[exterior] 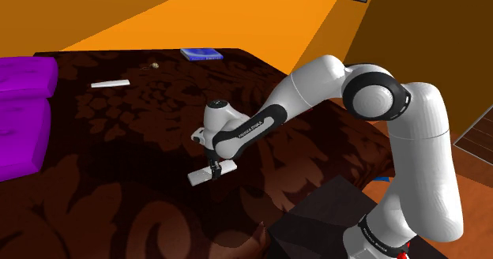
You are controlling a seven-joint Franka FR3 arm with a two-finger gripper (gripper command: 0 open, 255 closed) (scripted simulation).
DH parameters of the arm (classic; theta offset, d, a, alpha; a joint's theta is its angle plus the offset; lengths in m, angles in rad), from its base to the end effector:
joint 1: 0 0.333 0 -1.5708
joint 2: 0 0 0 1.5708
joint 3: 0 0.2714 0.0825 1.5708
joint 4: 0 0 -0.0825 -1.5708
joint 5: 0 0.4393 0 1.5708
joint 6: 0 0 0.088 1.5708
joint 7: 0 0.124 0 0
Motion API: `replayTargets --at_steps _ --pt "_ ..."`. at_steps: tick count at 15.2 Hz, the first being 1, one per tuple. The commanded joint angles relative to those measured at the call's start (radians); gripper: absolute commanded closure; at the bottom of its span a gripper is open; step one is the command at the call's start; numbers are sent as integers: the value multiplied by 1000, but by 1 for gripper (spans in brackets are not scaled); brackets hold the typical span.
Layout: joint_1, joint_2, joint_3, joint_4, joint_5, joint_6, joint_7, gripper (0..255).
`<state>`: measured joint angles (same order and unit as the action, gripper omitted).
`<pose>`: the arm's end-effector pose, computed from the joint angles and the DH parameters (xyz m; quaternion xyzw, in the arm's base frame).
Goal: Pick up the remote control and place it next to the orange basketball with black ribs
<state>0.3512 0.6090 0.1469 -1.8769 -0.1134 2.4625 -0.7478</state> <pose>0.5634 0.3095 0.0886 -0.7932 -0.6089 0.0063 0.0076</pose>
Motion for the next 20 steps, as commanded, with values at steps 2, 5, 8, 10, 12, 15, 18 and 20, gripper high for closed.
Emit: replayTargets --at_steps 2,5,8,10,12,15,18,20 --pt "0 1 0 0 0 0 0 255" --pt "0 0 0 -1 0 1 0 255" --pt "0 1 0 0 0 0 0 255" --pt "-3 -20 3 -3 4 -17 -2 255" --pt "-5 -41 6 -5 7 -36 -4 255" --pt "-8 -70 10 -6 13 -64 -8 255" --pt "-11 -99 14 -6 19 -93 -11 255" --pt "-13 -117 17 -4 23 -112 -13 255"
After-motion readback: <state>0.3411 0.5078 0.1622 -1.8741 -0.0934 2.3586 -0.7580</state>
